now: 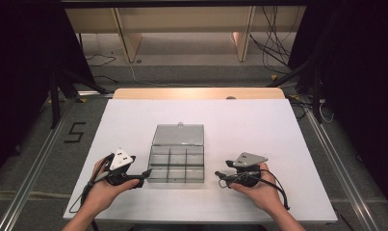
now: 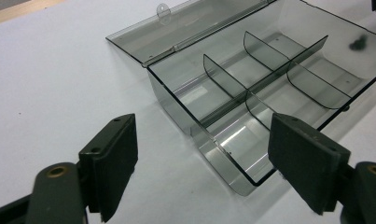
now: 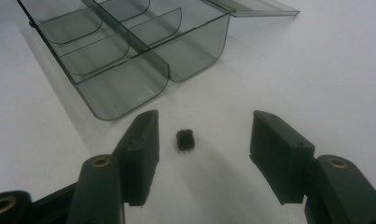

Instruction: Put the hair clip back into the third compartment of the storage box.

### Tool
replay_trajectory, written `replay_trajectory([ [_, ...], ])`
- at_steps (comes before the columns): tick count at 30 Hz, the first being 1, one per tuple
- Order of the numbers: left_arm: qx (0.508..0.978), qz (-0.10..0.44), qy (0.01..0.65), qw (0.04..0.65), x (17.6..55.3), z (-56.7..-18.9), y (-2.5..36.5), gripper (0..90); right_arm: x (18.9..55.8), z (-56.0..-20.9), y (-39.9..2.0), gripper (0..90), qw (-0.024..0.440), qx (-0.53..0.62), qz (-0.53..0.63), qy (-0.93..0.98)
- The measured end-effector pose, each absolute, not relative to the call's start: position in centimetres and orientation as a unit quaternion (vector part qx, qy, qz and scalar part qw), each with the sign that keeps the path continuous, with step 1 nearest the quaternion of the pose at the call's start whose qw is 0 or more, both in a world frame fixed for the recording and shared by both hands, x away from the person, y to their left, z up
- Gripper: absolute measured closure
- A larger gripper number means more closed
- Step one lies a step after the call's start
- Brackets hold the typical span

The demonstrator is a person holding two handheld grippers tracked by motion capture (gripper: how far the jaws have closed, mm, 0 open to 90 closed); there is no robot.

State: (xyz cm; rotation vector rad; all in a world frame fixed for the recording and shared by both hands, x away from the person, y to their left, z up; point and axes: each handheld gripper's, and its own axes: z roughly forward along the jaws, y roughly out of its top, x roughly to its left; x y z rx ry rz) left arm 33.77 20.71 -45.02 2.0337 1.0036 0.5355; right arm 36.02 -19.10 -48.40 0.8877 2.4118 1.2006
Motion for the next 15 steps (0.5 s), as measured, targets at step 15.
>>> replay_trajectory([
  [15, 0.804, 0.210, 0.394, 0.392, 33.8, -45.1, 20.7, 23.8, 36.8, -49.2, -17.8, 56.6, 0.135, 0.303, 0.404, 0.853],
])
